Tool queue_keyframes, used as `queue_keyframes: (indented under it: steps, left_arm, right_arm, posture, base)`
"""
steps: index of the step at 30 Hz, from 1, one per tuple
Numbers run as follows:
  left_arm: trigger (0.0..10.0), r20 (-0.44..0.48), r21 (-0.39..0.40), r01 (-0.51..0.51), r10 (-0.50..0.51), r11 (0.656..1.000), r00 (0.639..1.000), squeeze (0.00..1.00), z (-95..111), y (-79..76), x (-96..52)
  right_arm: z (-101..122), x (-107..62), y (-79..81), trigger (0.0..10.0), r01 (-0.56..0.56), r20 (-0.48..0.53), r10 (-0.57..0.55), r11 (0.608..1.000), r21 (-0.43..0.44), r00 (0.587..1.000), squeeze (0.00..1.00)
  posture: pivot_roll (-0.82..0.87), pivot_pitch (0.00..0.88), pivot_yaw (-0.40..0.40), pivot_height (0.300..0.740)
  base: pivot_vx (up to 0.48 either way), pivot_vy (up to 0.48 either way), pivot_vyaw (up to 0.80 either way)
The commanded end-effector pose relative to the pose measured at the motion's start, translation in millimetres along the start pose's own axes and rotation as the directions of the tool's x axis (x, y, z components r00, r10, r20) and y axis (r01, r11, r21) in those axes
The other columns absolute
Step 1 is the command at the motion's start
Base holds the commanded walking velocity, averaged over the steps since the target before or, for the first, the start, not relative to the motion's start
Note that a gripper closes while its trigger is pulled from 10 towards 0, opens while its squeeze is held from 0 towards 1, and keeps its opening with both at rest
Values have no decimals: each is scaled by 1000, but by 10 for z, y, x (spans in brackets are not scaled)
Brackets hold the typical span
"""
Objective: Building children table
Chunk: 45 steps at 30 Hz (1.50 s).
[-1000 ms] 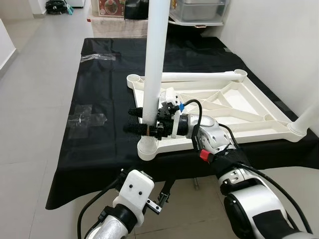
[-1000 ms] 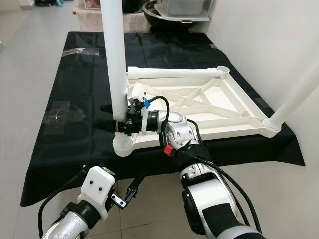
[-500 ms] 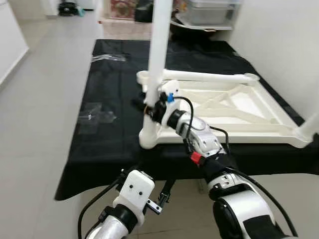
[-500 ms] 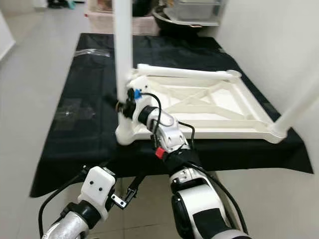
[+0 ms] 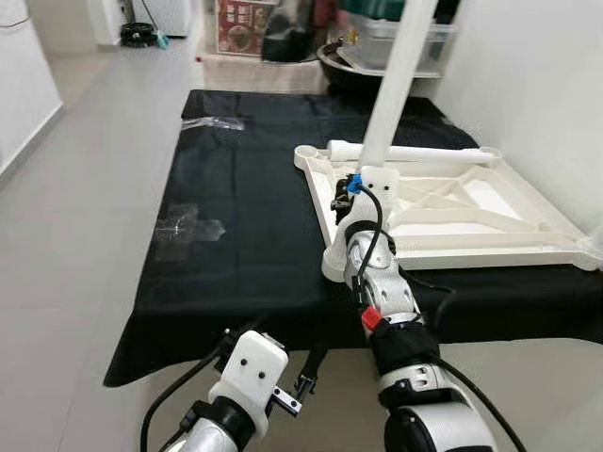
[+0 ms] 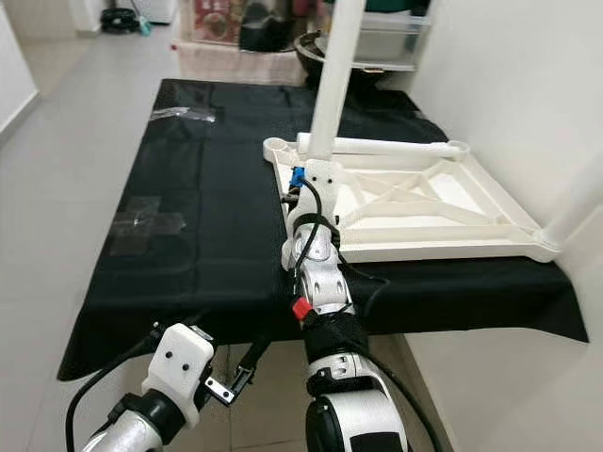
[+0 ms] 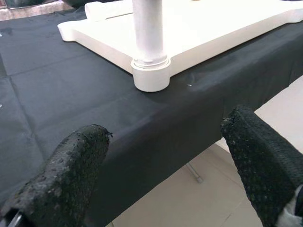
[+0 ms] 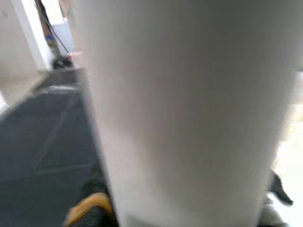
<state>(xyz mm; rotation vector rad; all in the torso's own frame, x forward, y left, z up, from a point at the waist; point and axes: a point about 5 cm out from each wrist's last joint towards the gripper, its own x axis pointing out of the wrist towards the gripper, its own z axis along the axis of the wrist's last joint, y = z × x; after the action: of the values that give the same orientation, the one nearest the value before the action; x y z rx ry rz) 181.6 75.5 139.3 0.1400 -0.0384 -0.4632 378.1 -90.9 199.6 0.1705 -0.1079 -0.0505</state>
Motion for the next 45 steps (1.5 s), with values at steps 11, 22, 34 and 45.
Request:
queue_keyframes:
  steps: [11,22,34,45]
  left_arm:
    - [10000,-5,-3,1,-1,1000,1000,0,1,-9,5]
    - [10000,-6,-1,3,-3,1000,1000,0,1,-2,12]
    - [10000,-7,-2,2,-2,1000,1000,0,2,-5,10]
    - [10000,-8,-4,4,-4,1000,1000,0,-3,-11,15]
  right_arm:
    - [125,-88,170,10000,-740,32,741,667,84,671,0]
    - [160,-243,141,10000,-960,-26,981,191,207,190,0]
    - [208,-159,246,0,-967,25,974,219,129,224,0]
    - [148,159,-72,0,-492,15,492,870,-4,870,0]
  posture:
    - [135,92,-95,740]
    - [138,96,-98,740]
    - [144,101,-100,740]
    - [140,96,-104,740]
  base:
    - [0,0,0]
    - [0,0,0]
    - [0,0,0]
    - [0,0,0]
